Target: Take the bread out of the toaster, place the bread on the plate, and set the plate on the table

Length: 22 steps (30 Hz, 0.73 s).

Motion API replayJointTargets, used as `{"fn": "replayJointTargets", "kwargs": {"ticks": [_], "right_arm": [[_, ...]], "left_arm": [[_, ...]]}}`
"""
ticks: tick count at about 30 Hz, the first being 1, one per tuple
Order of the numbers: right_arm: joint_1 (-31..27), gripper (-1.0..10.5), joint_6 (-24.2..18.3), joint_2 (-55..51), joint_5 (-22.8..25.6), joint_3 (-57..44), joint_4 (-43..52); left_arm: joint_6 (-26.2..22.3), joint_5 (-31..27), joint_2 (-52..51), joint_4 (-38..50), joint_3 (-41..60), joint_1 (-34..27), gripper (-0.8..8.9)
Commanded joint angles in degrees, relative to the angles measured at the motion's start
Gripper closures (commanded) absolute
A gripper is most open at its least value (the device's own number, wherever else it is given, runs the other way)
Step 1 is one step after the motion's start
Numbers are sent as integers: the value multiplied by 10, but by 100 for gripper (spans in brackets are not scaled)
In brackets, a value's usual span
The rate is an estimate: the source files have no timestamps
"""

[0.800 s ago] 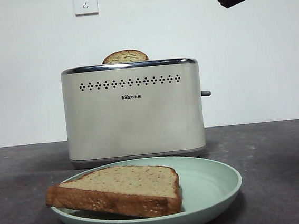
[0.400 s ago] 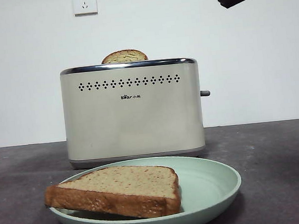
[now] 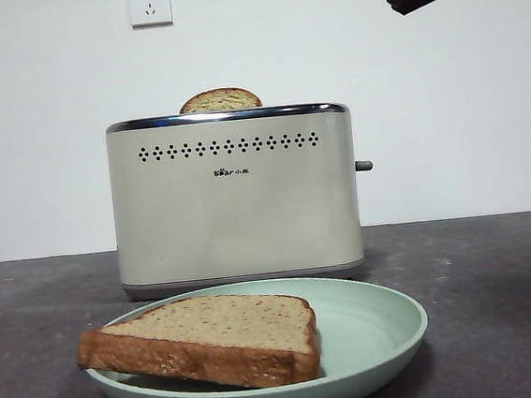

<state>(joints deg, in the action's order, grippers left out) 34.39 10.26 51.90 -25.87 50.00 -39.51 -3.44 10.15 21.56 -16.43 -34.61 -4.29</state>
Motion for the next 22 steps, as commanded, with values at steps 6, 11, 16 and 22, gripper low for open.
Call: {"fn": "replayJointTargets", "kwargs": {"ticks": [6,11,16,22], "right_arm": [[3,942,-8,4,0,6,5],[3,942,-8,4,0,6,5],[3,942,-8,4,0,6,5],[3,942,-8,4,0,6,5]], "left_arm": [[17,-16,-96,64,128,-3,806],[30,-17,-136,73,205,-3,806],[34,-17,-167,72,262,-3,806],[35,-19,-209,67,298,-3,806]]}}
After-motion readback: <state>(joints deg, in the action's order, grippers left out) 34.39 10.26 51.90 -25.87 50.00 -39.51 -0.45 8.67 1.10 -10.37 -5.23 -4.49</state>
